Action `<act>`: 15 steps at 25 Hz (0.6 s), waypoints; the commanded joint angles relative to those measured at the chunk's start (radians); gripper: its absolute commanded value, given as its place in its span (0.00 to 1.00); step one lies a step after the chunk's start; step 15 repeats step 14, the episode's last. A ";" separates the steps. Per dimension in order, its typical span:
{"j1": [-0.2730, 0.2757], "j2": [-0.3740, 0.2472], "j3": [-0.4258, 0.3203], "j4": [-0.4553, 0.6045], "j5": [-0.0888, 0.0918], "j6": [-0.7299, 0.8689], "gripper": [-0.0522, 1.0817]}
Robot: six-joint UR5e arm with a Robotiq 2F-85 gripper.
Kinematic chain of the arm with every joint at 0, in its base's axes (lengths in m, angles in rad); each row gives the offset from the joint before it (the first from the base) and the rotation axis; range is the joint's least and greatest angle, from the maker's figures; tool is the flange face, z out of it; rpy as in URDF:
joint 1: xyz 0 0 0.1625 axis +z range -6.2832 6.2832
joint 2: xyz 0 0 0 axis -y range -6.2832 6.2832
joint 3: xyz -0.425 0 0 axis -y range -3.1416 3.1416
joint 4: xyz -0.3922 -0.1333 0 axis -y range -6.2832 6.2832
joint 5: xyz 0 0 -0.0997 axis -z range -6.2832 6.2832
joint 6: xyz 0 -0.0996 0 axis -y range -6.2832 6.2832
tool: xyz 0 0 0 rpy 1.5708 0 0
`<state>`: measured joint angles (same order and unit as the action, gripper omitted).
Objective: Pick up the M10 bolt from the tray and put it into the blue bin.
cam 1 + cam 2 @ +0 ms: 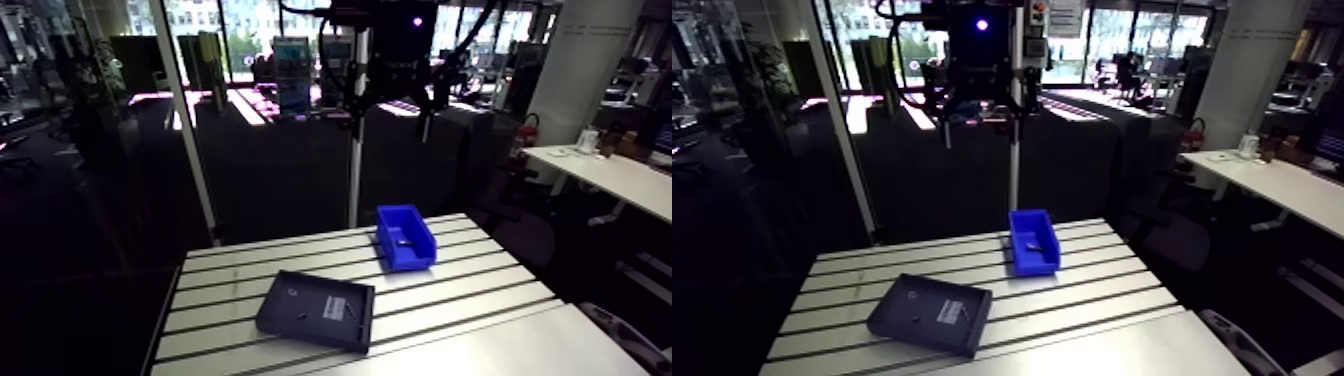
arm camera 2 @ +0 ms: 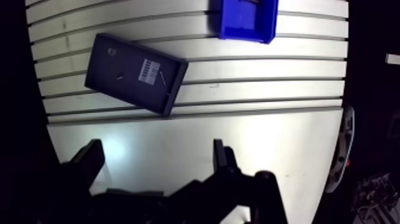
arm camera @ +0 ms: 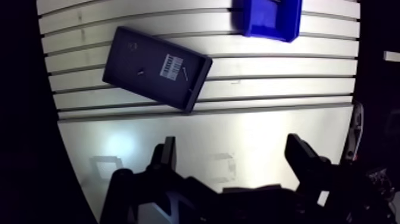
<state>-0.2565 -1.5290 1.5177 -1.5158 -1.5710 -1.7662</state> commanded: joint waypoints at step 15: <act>0.016 -0.009 0.003 -0.005 -0.007 0.060 0.06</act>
